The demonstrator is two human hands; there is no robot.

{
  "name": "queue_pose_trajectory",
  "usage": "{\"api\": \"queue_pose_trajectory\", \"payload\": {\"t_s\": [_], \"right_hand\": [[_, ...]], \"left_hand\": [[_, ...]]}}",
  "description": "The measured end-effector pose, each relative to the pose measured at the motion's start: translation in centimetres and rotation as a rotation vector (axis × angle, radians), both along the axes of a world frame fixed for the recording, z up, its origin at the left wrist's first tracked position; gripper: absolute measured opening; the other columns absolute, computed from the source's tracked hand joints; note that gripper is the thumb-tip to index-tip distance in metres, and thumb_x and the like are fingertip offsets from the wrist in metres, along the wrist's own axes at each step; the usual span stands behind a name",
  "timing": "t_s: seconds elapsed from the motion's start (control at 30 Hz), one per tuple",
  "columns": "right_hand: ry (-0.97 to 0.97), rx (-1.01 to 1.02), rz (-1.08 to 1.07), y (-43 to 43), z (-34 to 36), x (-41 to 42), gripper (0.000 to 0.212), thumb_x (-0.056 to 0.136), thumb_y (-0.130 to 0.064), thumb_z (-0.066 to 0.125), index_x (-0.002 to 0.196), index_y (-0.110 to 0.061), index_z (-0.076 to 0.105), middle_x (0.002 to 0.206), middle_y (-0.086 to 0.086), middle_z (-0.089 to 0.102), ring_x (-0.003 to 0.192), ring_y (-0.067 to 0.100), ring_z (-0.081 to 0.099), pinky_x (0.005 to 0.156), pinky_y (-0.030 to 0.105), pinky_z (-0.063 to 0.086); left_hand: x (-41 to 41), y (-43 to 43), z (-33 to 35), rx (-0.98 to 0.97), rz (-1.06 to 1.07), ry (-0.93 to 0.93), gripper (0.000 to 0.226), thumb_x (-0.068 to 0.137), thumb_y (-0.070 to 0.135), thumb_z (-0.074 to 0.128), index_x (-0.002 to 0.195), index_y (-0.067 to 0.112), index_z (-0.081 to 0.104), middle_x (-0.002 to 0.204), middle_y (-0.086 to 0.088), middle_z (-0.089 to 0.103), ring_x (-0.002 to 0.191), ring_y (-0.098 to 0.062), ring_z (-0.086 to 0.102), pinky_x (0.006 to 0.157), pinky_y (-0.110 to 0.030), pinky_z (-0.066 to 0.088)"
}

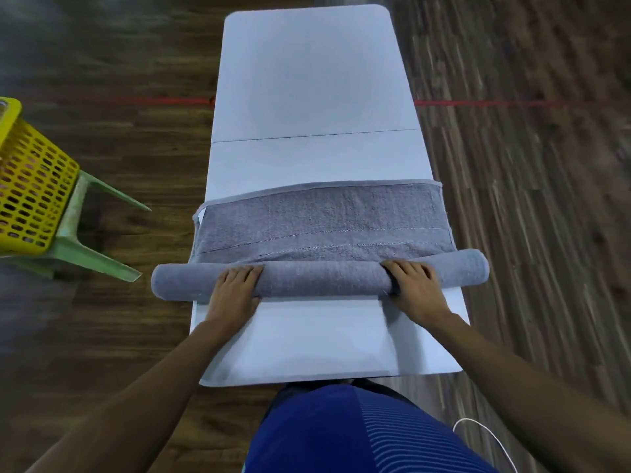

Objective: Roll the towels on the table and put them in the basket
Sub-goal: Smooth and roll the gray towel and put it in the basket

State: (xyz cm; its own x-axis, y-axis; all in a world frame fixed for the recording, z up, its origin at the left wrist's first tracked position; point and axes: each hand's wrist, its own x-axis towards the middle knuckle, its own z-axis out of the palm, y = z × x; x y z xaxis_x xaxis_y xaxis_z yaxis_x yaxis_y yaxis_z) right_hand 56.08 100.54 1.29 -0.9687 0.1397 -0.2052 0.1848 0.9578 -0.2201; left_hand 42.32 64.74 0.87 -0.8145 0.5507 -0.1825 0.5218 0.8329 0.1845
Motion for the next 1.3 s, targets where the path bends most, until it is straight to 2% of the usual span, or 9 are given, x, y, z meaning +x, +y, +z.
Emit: {"api": "queue_pose_trajectory", "payload": {"t_s": [0.23,0.4,0.5,0.63,0.83,0.93,1.0,1.13,1.3], "right_hand": [[-0.388,-0.184,-0.102,1.0,2.3,-2.6,0.058,0.066,-0.047,0.048,0.121,-0.029,0.049,0.122,0.002,0.062,0.115,0.026,0.053,0.096,0.043,0.032],[0.125,0.004,-0.141,0.3,1.5,-2.1,0.042,0.087,-0.043,0.061,0.123,-0.023,0.057,0.125,0.003,0.057,0.117,0.028,0.050,0.100,0.044,0.030],[-0.010,-0.001,-0.036,0.0,0.7,-1.5,0.066,0.080,-0.058,0.064,0.135,-0.026,0.048,0.137,-0.002,0.050,0.129,0.024,0.042,0.113,0.047,0.019],[-0.068,0.066,-0.034,0.1,-0.2,-1.7,0.066,0.081,-0.036,0.068,0.141,-0.025,0.042,0.142,0.001,0.047,0.133,0.025,0.038,0.115,0.049,0.014],[-0.147,0.008,0.041,1.3,1.6,-2.9,0.052,0.076,-0.050,0.051,0.124,-0.031,0.054,0.121,-0.004,0.061,0.115,0.023,0.051,0.102,0.042,0.025],[-0.374,-0.142,0.075,2.4,2.7,-3.2,0.052,0.069,-0.056,0.047,0.115,-0.033,0.055,0.109,-0.006,0.063,0.109,0.020,0.054,0.091,0.038,0.026],[-0.350,-0.132,0.045,2.6,2.8,-3.2,0.052,0.070,-0.053,0.056,0.118,-0.033,0.054,0.115,-0.006,0.058,0.113,0.021,0.051,0.092,0.039,0.027],[0.148,0.053,-0.090,1.5,1.8,-2.6,0.043,0.085,-0.047,0.050,0.117,-0.020,0.059,0.119,0.004,0.058,0.111,0.030,0.052,0.096,0.042,0.032],[0.025,0.052,0.031,0.2,-0.3,-2.0,0.074,0.075,-0.051,0.072,0.138,-0.023,0.045,0.139,0.001,0.049,0.131,0.025,0.043,0.114,0.050,0.017]], "left_hand": [[-2.0,0.3,2.6,0.008,0.066,-0.265,0.045,0.065,0.053,0.044,0.089,0.022,0.065,0.091,-0.003,0.069,0.086,-0.027,0.062,0.081,-0.039,0.048],[-1.0,0.9,1.2,0.245,0.189,0.110,0.033,0.087,0.030,0.060,0.111,0.007,0.064,0.107,-0.016,0.065,0.098,-0.034,0.058,0.090,-0.047,0.045],[-0.1,1.2,0.3,0.140,0.055,0.072,0.057,0.078,0.033,0.075,0.126,0.008,0.058,0.122,-0.015,0.061,0.112,-0.034,0.055,0.103,-0.054,0.040],[-0.9,0.5,-0.2,-0.005,0.024,0.029,0.069,0.075,0.019,0.075,0.137,0.013,0.047,0.136,-0.014,0.053,0.127,-0.033,0.047,0.114,-0.054,0.027],[-2.3,1.1,1.6,-0.117,-0.005,-0.049,0.044,0.076,0.032,0.062,0.119,0.022,0.062,0.115,-0.004,0.068,0.110,-0.025,0.058,0.115,-0.050,0.021],[-2.5,1.0,2.6,-0.143,-0.019,-0.196,0.038,0.070,0.047,0.048,0.097,0.027,0.066,0.100,0.000,0.072,0.101,-0.023,0.062,0.109,-0.049,0.029],[-2.9,0.7,2.6,-0.061,0.051,-0.207,0.036,0.067,0.045,0.050,0.090,0.026,0.068,0.093,-0.001,0.071,0.094,-0.025,0.062,0.099,-0.045,0.038],[-1.9,0.6,1.2,0.191,0.241,0.157,0.031,0.087,0.029,0.058,0.107,0.007,0.067,0.103,-0.016,0.066,0.093,-0.034,0.058,0.089,-0.049,0.045],[-0.7,0.4,-0.9,-0.016,0.041,0.122,0.068,0.079,0.041,0.072,0.135,0.009,0.051,0.131,-0.014,0.055,0.122,-0.037,0.049,0.113,-0.057,0.024]]}}
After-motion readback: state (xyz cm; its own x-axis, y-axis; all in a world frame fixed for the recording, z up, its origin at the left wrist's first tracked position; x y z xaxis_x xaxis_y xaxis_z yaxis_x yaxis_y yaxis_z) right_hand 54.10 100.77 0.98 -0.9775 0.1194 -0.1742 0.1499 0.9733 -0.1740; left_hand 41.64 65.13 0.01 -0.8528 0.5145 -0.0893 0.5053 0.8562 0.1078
